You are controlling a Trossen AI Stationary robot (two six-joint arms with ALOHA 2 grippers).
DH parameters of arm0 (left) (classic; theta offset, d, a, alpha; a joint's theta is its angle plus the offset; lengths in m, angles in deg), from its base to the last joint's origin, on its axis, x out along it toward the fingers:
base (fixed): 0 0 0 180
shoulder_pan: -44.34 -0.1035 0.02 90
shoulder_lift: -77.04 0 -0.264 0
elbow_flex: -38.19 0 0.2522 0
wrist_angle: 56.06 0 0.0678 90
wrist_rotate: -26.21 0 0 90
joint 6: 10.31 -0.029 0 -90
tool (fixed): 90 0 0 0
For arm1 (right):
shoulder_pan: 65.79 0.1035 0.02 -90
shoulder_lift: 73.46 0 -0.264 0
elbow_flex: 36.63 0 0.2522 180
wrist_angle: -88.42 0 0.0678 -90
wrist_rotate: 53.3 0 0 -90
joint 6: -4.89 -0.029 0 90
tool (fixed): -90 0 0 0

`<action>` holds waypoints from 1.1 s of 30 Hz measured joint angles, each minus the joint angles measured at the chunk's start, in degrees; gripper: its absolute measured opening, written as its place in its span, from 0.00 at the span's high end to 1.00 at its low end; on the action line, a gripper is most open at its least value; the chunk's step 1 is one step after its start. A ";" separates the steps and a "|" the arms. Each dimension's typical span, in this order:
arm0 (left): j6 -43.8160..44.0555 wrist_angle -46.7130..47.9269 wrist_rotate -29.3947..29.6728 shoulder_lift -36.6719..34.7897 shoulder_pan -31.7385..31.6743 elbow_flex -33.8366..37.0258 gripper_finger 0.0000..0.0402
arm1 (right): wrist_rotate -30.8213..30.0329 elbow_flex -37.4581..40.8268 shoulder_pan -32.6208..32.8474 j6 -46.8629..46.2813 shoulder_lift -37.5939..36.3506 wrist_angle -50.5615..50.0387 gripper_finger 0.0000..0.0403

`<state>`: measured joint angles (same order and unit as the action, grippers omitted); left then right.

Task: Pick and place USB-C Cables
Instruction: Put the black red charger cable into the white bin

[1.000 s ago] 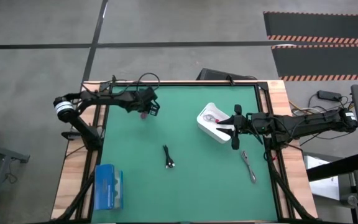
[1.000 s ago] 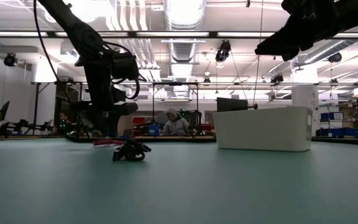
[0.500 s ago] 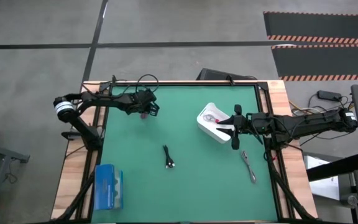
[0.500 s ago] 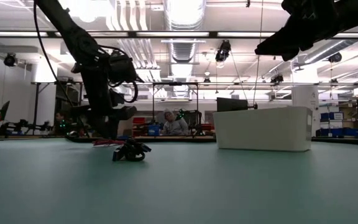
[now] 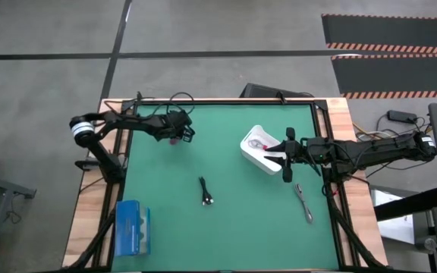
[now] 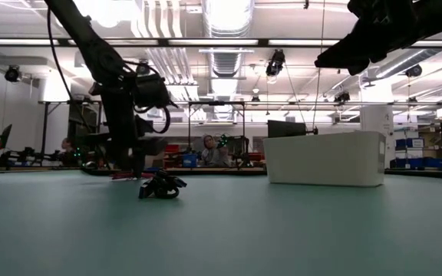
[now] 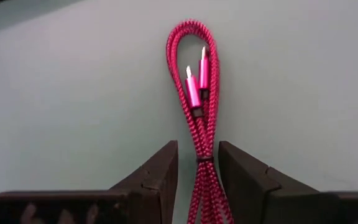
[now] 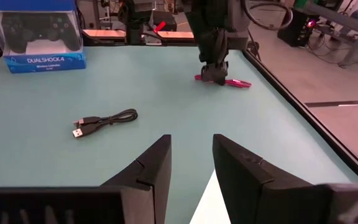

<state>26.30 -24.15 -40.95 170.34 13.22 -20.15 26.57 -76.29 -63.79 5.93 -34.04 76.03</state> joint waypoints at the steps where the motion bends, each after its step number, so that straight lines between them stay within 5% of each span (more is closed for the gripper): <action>1: -0.07 -0.11 0.19 0.49 0.02 -0.09 0.75 | 0.00 0.00 0.00 0.00 0.00 0.00 0.73; 9: 0.14 -0.13 0.56 1.61 0.09 -0.47 0.77 | 0.00 0.00 -0.02 0.04 0.00 -0.49 0.73; 18: 0.20 -0.43 -0.27 1.24 0.07 -0.39 0.97 | -0.02 0.00 -0.04 0.04 0.00 -0.66 0.73; 33: -6.85 -6.28 0.58 -4.67 3.75 -0.26 0.97 | -0.03 0.00 -0.04 0.04 0.00 -1.10 0.73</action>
<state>19.45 -30.43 -40.37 165.67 16.97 -20.41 26.55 -76.29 -63.83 5.97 -34.04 74.93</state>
